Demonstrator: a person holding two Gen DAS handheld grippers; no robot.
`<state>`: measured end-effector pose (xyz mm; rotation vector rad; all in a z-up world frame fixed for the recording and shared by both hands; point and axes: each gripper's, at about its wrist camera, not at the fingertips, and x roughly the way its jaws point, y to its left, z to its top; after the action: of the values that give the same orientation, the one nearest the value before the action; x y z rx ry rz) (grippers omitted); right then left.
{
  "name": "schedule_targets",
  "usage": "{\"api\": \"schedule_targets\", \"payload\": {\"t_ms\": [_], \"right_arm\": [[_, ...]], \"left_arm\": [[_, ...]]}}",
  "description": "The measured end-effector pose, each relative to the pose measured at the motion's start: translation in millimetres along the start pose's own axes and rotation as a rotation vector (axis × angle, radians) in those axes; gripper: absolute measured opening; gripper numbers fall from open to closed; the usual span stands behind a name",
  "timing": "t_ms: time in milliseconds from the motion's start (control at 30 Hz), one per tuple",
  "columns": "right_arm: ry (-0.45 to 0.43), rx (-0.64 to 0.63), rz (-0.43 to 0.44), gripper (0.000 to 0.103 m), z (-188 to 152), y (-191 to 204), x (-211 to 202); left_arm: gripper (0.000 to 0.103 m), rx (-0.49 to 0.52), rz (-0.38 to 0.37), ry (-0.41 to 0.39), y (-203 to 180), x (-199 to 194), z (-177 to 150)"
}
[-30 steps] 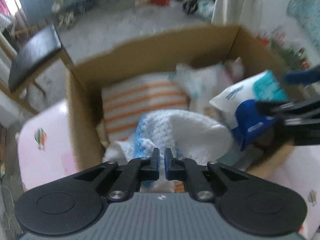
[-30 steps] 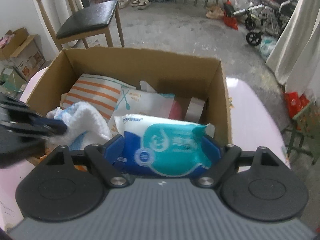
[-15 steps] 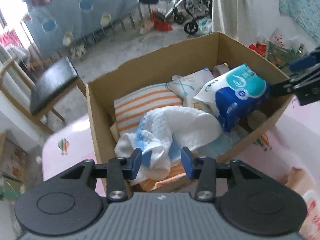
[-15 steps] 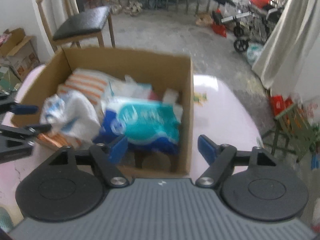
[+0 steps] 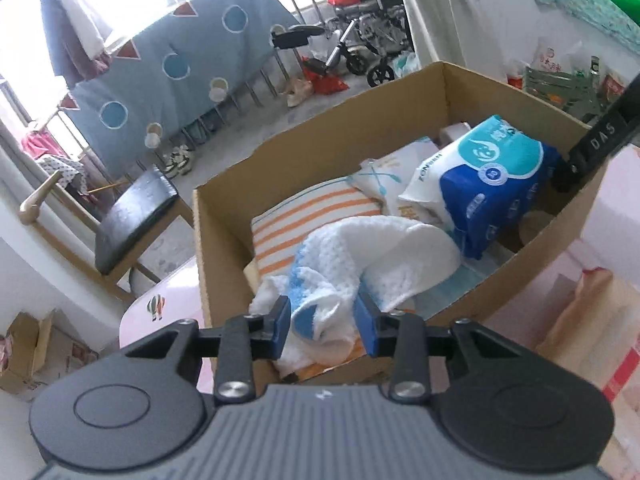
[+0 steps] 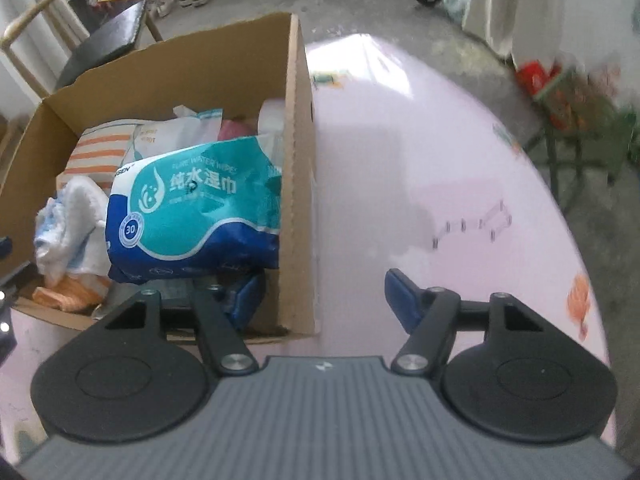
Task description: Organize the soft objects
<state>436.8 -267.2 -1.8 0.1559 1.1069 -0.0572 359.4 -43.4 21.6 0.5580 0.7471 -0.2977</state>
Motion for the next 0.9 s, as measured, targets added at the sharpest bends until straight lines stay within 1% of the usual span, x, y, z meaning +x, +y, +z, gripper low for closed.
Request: {"api": "schedule_targets", "payload": {"t_ms": [133, 367, 567, 667, 767, 833, 900], "right_arm": [[-0.046, -0.084, -0.039, 0.065, -22, 10, -10], [-0.042, -0.109, -0.070, 0.065, -43, 9, -22], [-0.047, -0.188, -0.120, 0.066, -55, 18, -30], [-0.061, -0.213, -0.141, 0.066, -61, 20, -31], [-0.086, -0.204, -0.138, 0.066, -58, 20, -32], [-0.085, -0.198, -0.135, 0.066, -55, 20, -32], [-0.081, -0.218, -0.129, 0.066, -54, 22, -31]], "left_arm": [[0.037, 0.010, -0.007, -0.002, -8, -12, -7], [0.037, -0.021, -0.072, 0.033, -11, -27, -18], [0.038, -0.019, -0.105, 0.053, -16, -33, -26], [0.041, -0.019, -0.132, 0.068, -9, -29, -25], [0.042, -0.054, -0.142, 0.082, 5, -21, -20], [0.046, -0.075, -0.158, 0.084, 17, -17, -14], [0.047, -0.043, -0.184, 0.100, 25, -11, -8]]}}
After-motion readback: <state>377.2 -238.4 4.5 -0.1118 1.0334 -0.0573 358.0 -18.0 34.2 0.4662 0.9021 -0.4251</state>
